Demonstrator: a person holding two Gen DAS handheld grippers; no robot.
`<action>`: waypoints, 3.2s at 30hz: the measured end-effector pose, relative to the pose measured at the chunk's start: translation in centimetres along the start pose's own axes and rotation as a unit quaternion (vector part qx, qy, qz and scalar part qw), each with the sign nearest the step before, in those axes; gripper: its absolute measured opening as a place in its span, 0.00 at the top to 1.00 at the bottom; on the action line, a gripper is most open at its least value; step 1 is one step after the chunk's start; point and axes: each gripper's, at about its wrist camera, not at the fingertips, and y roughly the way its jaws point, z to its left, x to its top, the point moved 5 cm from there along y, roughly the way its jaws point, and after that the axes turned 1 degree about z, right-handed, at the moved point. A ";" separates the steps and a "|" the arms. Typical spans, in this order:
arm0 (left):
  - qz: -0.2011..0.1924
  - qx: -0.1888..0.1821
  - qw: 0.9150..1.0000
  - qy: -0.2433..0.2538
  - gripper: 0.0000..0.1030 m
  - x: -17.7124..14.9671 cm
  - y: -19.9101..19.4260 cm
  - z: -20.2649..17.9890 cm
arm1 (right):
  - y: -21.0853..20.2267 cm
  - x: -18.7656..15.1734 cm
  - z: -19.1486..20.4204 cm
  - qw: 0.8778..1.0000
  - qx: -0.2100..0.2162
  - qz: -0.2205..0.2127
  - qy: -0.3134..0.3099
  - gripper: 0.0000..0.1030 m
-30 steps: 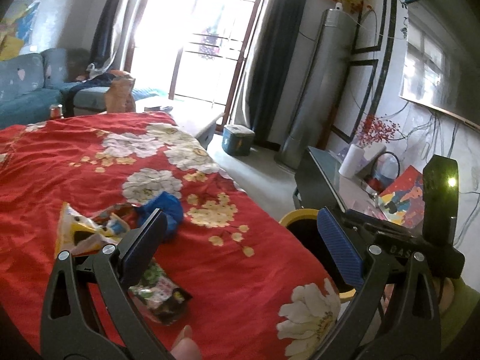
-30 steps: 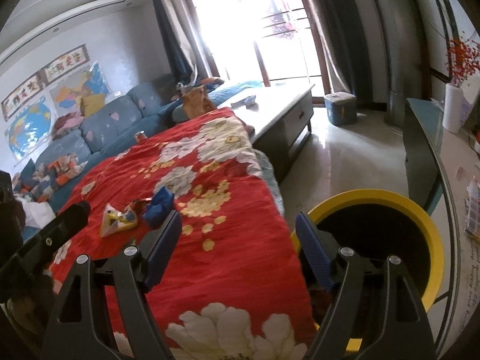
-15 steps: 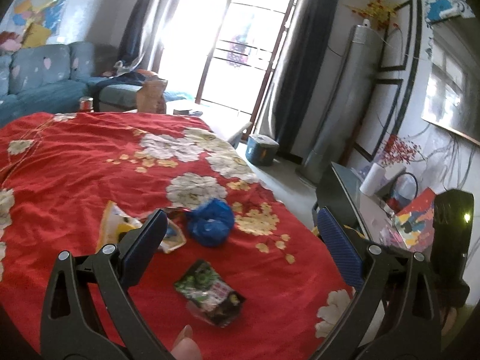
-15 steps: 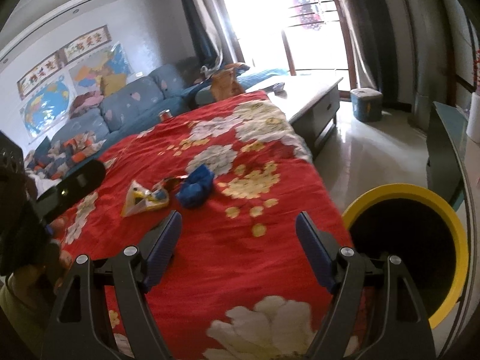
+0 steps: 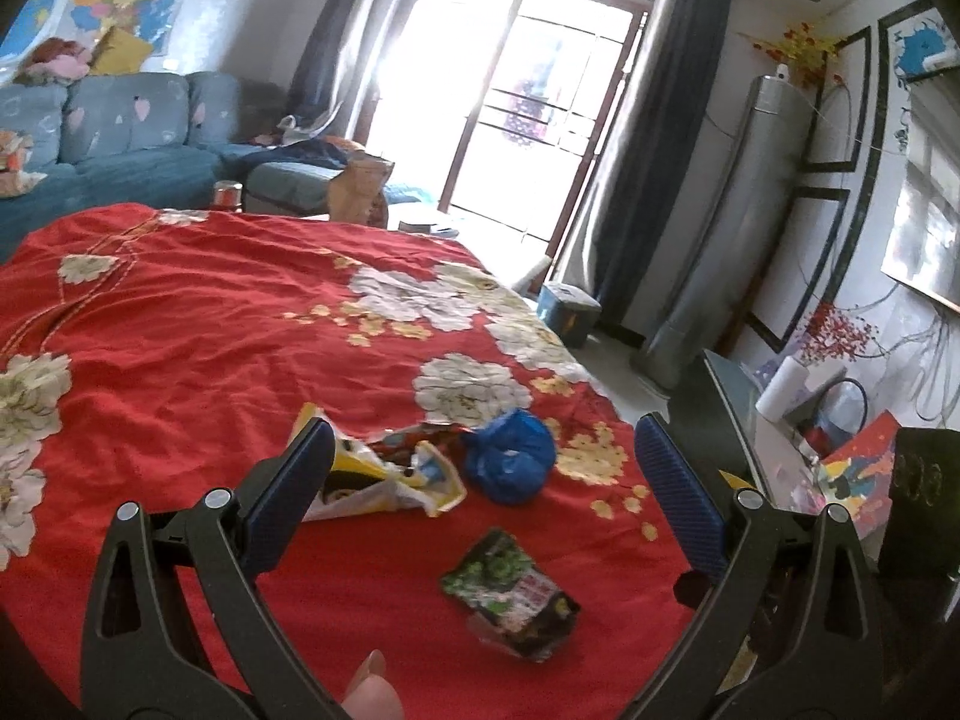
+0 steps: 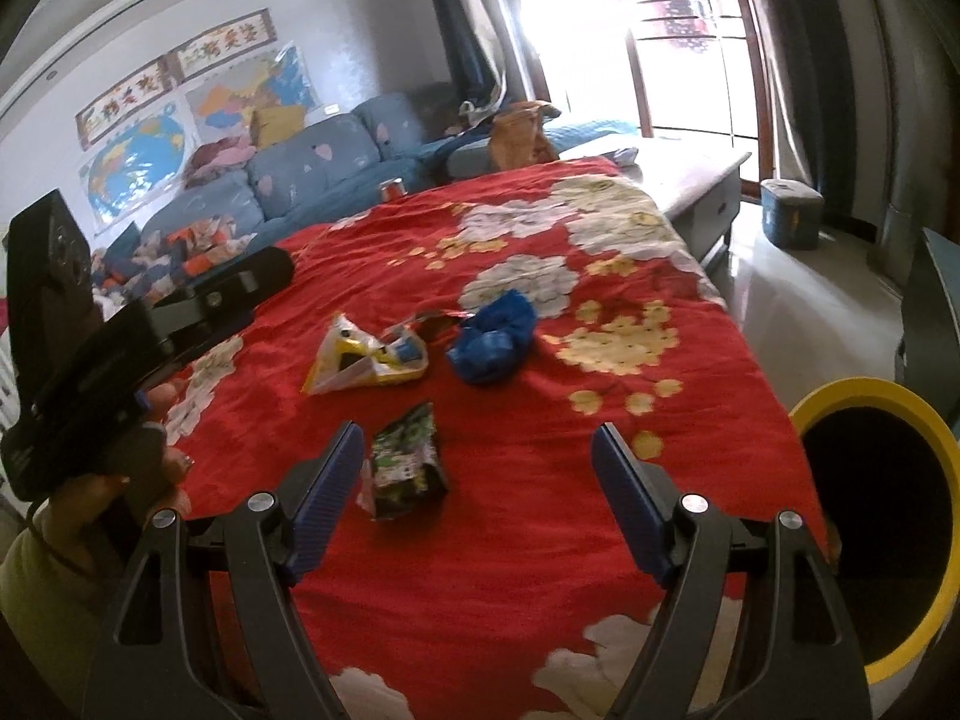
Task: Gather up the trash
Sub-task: 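Reach the right tool toward the green snack bag while the left tool approaches the yellow chip bag, then close the right tool on the green snack bag while the left tool grasps the yellow chip bag, then carry the green snack bag and yellow chip bag in both tools over the bin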
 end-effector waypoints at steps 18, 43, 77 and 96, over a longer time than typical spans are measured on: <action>0.059 0.057 0.993 -0.088 0.13 -2.3 3.0 8.2 | 6.4 -1.7 4.0 0.996 0.030 0.077 -0.041 0.27; 0.117 -0.022 0.983 -0.136 0.95 -4.6 5.7 8.9 | 8.8 -4.0 4.2 0.992 0.045 0.102 -0.052 0.67; 0.051 -0.075 0.995 -0.052 0.98 -0.2 0.3 1.4 | 2.5 -2.1 0.1 0.999 0.017 0.036 -0.018 0.74; 0.067 -0.101 0.993 0.004 0.98 -1.6 0.7 -4.2 | -2.4 0.5 -7.8 0.997 -0.048 -0.026 0.046 0.74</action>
